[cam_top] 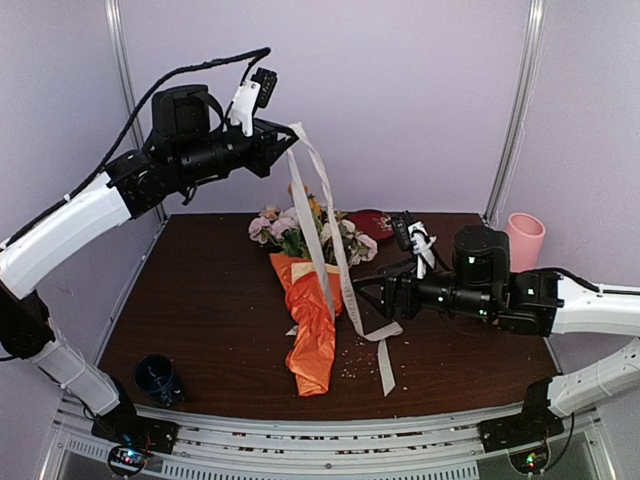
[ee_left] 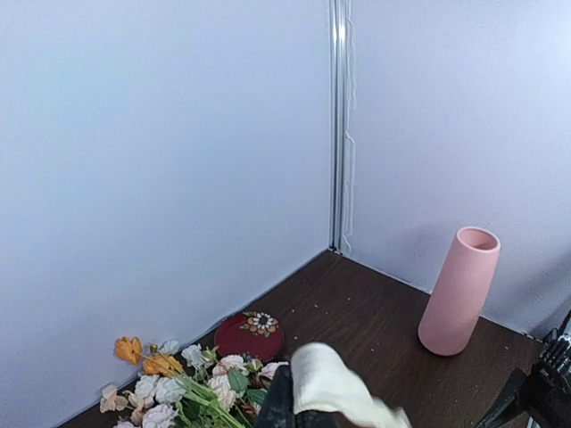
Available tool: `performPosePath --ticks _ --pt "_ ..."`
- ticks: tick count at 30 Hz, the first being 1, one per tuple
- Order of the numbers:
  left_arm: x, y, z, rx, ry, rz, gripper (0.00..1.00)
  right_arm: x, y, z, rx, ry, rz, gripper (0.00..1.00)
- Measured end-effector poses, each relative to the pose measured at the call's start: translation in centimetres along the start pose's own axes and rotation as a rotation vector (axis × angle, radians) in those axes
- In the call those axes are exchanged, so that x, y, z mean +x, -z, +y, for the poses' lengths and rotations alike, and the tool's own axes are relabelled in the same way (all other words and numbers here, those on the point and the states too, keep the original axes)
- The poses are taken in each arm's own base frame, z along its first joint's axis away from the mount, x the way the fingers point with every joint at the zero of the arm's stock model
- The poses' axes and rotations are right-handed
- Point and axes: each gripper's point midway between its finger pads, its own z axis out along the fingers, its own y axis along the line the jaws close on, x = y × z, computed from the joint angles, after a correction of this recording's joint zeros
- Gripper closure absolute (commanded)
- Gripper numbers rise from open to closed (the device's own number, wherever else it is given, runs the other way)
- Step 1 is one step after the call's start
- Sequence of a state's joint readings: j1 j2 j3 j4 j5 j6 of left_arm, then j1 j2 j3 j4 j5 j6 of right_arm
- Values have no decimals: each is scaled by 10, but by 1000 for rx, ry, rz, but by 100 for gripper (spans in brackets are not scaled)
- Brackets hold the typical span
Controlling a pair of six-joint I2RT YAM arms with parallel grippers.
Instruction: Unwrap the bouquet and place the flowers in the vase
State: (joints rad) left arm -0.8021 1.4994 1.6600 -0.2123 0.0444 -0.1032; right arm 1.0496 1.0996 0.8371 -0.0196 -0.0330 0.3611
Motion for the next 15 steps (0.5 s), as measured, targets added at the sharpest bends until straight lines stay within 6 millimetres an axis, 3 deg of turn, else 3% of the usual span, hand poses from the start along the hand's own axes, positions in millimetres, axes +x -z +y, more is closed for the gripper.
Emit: performPosePath --ticks 9,12,15 --pt "-51 16 1 -5 -17 -102 100 -91 43 22 -25 33 -220 11" --pt "-56 18 0 2 -18 -111 100 -99 39 19 5 38 -257 13" --pt "-58 20 -3 17 -19 -113 100 -93 19 16 21 47 -249 15"
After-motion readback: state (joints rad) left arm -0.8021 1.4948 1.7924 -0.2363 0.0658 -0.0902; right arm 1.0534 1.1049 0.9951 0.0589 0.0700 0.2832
